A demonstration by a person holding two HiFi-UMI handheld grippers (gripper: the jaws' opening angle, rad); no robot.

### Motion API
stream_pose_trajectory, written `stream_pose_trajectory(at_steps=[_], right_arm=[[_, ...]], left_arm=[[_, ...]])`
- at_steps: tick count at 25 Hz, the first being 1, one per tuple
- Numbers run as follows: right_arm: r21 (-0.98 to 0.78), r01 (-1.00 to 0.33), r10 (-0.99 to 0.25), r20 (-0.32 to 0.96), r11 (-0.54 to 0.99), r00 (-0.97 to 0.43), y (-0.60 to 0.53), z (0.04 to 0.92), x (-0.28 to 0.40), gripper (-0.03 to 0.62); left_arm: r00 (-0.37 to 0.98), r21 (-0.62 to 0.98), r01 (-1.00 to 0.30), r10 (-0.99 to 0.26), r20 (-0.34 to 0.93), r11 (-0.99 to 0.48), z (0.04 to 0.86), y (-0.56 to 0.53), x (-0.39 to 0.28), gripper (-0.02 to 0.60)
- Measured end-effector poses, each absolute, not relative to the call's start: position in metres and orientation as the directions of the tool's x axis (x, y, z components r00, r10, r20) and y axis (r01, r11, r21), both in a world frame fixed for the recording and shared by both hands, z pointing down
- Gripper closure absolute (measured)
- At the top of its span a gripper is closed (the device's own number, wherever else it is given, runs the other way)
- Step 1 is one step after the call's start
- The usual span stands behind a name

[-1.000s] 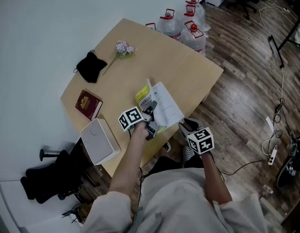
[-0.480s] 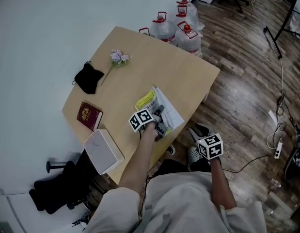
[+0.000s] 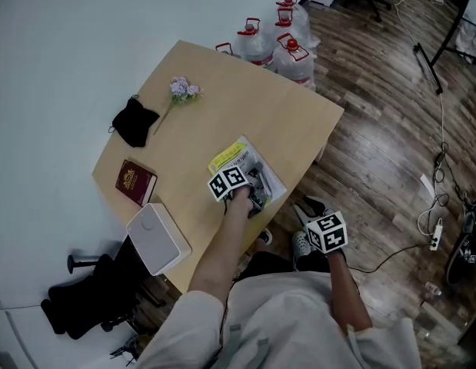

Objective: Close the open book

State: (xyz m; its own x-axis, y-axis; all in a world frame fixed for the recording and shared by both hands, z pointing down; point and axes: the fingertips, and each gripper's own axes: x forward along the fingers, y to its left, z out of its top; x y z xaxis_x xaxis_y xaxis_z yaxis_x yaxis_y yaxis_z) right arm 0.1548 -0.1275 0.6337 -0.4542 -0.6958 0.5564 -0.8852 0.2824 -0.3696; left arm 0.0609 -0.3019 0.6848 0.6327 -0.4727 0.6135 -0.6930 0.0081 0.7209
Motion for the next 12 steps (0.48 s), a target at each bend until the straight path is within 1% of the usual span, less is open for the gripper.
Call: stream_pose_trajectory(at_steps=[2,12], right_arm=[[-0.364,-0.886,-0.696,0.557,0.286,-0.454,-0.126,0.633,0.154,0.449],[-0.356,-0.884,-0.691,0.556,0.304,-0.462,-0.120,0.632,0.151,0.447]], left_arm=[[0.639,0.716,-0.698,-0.464,0.613,-0.017,0.682,-0.302,0.066,0.463],[0.662,0.719,-0.690,-0.475,0.580,-0.085,0.667,-0.292,0.060,0.462]])
